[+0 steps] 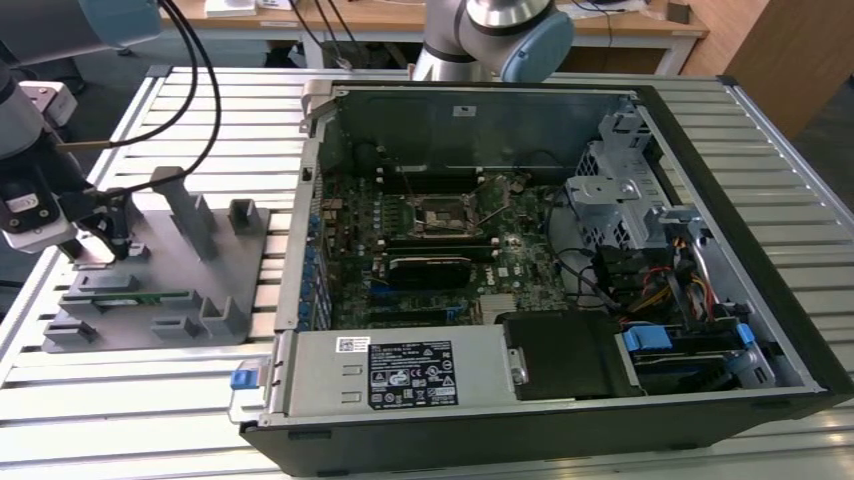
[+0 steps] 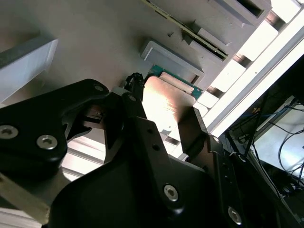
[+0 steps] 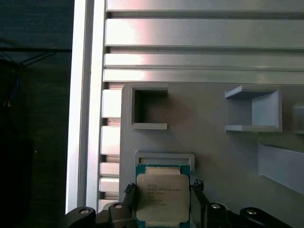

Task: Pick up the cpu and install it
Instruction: 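Pick up the cpu and move it towards the insertion slot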

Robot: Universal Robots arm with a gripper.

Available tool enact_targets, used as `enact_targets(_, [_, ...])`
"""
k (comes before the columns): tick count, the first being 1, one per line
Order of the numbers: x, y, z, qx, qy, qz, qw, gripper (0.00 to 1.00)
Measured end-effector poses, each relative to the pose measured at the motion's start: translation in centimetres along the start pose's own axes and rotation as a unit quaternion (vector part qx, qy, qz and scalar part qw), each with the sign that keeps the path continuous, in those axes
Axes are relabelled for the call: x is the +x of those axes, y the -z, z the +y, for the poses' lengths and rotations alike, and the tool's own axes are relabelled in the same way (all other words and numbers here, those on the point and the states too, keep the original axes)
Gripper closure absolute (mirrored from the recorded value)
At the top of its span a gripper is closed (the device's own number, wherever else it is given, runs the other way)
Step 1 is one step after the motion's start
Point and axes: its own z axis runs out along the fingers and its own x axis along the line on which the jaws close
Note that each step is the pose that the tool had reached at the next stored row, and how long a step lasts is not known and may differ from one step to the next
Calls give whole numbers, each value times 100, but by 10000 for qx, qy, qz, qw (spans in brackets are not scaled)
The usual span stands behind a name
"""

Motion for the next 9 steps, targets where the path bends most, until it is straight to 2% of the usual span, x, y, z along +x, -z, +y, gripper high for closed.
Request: enact_targets(9, [1,28,3,0,0,0,10000,46])
